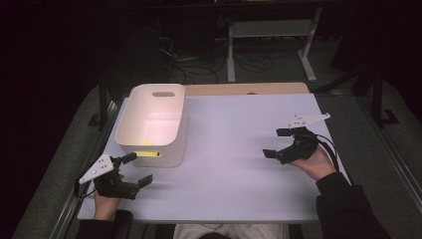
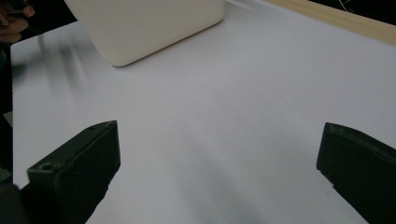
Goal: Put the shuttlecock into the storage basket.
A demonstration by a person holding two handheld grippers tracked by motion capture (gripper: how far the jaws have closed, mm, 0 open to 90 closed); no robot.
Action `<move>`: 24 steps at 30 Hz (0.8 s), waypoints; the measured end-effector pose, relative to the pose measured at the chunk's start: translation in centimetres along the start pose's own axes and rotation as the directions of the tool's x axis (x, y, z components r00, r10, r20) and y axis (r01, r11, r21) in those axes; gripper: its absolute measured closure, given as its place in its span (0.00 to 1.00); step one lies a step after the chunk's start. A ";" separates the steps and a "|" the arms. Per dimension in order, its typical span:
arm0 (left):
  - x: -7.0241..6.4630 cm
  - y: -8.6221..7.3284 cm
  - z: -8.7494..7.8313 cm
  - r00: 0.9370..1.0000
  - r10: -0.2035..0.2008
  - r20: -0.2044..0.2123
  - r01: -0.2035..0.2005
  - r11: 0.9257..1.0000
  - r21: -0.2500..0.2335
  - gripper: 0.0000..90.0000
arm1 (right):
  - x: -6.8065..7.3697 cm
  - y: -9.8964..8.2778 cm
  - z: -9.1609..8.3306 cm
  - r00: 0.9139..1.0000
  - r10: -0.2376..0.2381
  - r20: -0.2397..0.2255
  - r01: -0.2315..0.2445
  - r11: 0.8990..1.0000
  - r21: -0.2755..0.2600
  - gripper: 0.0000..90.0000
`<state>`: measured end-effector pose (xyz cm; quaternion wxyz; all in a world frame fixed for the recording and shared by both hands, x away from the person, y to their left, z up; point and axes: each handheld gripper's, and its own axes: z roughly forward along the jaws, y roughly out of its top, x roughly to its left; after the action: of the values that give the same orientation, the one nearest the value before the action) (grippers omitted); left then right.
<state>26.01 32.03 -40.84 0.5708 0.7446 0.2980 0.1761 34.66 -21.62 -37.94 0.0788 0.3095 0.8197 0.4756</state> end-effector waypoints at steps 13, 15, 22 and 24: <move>0.0 0.0 0.0 1.000 0.001 -0.001 -0.001 1.000 0.001 0.00 | -0.1 -2.0 -1.4 0.999 0.014 0.043 -0.013 1.000 -0.023 0.00; 0.0 0.0 0.0 1.000 0.001 -0.002 -0.001 1.000 0.000 0.00 | -0.2 -2.4 -1.6 0.998 0.022 0.053 -0.020 0.999 -0.027 0.00; 0.0 0.0 -0.1 1.000 0.004 -0.002 -0.004 1.000 0.000 0.00 | -0.3 -4.1 -2.4 0.996 0.040 0.083 -0.036 0.998 -0.045 0.00; 0.0 0.0 -0.1 1.000 0.004 -0.002 -0.004 1.000 0.000 0.00 | -0.3 -4.5 -2.5 0.995 0.046 0.093 -0.042 0.998 -0.046 0.00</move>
<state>25.93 32.07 -40.83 0.5702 0.7449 0.2971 0.1780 31.88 -25.27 -40.38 0.1136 0.3478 0.7973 0.4801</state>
